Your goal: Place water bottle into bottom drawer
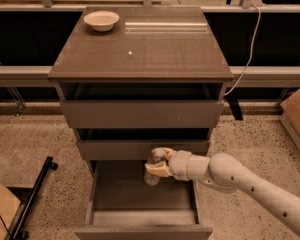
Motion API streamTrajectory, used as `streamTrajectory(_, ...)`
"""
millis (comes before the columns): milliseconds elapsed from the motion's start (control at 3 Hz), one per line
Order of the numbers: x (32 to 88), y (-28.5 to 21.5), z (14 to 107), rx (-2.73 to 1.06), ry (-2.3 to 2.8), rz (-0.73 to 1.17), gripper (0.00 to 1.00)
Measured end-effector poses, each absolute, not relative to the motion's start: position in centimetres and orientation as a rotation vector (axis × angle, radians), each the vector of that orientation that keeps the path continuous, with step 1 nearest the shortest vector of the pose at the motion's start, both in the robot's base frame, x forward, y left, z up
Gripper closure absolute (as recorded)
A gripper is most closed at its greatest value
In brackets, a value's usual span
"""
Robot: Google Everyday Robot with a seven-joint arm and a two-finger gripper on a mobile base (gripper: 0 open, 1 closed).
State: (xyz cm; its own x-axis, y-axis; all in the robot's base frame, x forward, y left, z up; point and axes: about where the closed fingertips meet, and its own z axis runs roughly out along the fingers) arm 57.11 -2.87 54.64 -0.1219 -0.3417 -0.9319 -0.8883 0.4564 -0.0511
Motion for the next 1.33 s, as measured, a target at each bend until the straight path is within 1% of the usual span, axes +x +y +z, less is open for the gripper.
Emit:
streamTrajectory(333,56.8,-2.6,53.2,-1.053,1.696,0.700,1.00)
streamTrajectory(1000,56.9,-1.1,49.1,-1.035,1.766,0.688,1.00)
streamTrajectory(1333,57.1,-0.5,45.0,-1.009,1.777,0.685,0.84)
